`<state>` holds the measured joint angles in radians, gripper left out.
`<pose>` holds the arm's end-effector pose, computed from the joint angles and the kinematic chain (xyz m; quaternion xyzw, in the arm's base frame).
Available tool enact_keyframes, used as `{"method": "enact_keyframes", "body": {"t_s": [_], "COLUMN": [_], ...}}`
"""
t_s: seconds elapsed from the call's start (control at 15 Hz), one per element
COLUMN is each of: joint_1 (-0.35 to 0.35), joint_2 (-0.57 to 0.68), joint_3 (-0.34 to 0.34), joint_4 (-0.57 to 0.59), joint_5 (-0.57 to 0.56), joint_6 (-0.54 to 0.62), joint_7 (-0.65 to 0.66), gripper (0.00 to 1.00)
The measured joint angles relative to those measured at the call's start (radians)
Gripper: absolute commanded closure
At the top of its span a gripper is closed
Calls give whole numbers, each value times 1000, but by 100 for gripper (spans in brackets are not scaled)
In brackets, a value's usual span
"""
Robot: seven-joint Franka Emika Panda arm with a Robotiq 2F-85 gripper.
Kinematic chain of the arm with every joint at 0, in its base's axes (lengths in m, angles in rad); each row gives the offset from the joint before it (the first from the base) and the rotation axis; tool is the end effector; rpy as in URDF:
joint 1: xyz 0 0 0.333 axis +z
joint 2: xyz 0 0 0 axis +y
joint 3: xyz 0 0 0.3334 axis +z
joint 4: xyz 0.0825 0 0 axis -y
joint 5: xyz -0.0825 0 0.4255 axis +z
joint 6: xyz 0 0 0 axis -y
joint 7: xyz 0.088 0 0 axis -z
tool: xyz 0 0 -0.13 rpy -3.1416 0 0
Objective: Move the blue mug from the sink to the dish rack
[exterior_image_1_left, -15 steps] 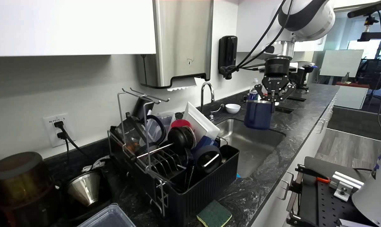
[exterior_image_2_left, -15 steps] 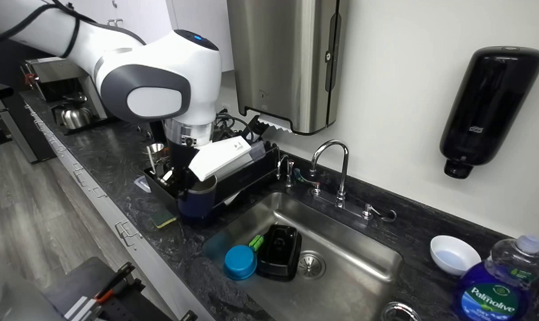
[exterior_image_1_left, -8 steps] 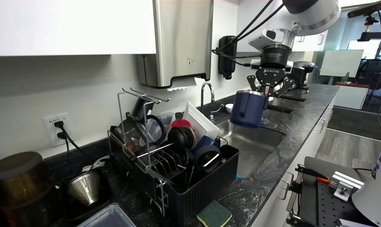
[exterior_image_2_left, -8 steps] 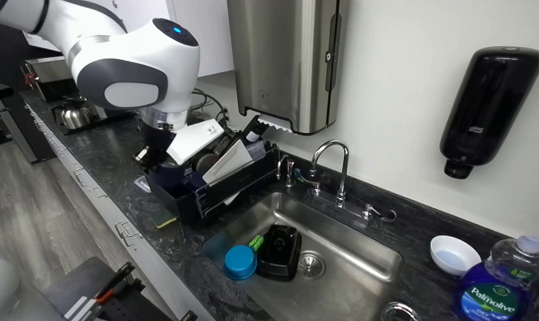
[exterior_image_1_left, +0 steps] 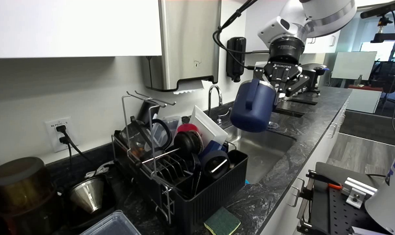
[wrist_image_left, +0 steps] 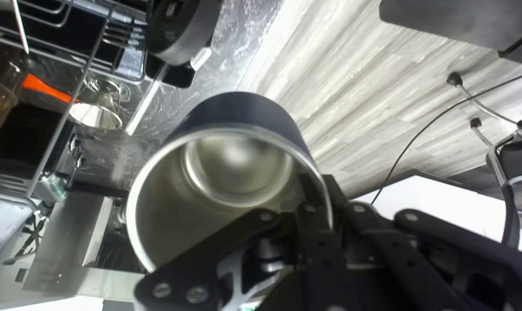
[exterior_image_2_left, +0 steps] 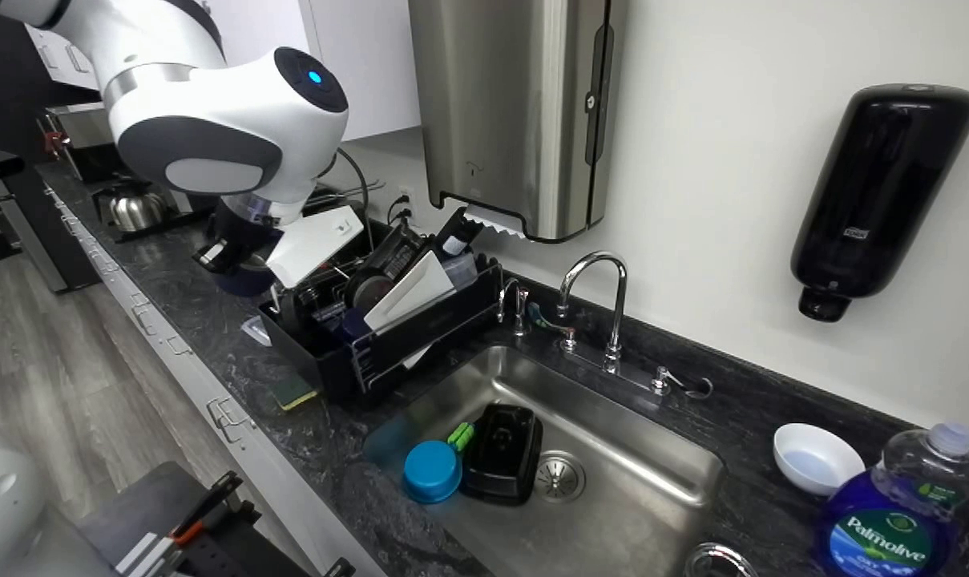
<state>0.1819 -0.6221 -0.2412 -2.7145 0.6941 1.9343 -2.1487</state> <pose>0.3611 0.0447 0.3900 -0.5653 -0.7311 -0.2849 0.2544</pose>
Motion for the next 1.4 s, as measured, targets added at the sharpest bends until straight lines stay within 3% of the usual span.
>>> {"method": "enact_keyframes", "body": {"t_s": [0.47,0.87,1.4], "joint_1": [5,-14,-59], "joint_2": [62,250,429], "joint_3": [32,79,144], "joint_4": [25,130,248], "joint_5": [185,302,353], "joint_6": [-43,-41,-41], "joint_7": [-69,-70,-24], "gripper": [98,98,98]}}
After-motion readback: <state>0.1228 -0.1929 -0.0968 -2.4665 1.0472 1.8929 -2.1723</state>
